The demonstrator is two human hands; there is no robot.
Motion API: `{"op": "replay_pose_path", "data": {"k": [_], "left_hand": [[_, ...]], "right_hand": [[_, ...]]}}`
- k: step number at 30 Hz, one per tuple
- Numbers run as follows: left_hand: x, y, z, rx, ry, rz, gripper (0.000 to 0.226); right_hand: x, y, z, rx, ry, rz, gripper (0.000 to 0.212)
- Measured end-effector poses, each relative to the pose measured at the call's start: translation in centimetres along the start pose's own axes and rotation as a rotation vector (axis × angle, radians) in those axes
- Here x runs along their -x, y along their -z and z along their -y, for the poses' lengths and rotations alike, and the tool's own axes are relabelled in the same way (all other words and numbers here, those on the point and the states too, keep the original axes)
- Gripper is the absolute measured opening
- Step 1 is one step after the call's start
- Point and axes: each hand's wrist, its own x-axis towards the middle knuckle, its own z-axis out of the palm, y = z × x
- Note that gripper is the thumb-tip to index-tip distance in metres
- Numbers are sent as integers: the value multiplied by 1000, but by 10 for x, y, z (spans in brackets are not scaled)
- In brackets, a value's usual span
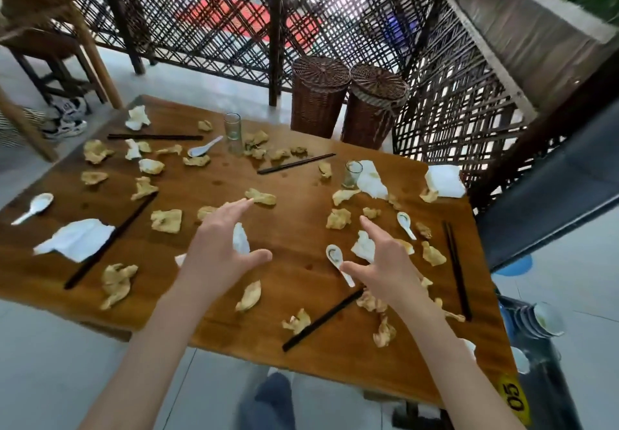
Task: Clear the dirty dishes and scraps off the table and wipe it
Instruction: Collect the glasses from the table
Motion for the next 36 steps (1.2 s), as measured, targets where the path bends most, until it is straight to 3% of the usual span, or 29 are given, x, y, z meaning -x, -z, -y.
{"op": "replay_pose_path", "data": {"k": [15,28,36], "left_hand": [[-218,-74,22,-45,-52,147,80],[-277,-118,66,-48,24,236,74],[-289,-114,89,-59,40,260,74]], "right_hand": [[-216,-46,-42,11,-159,-3,85],[-327,-107,-103,155,-333,44,74],[-341,-119,-107,174,-412,-73,64]]}}
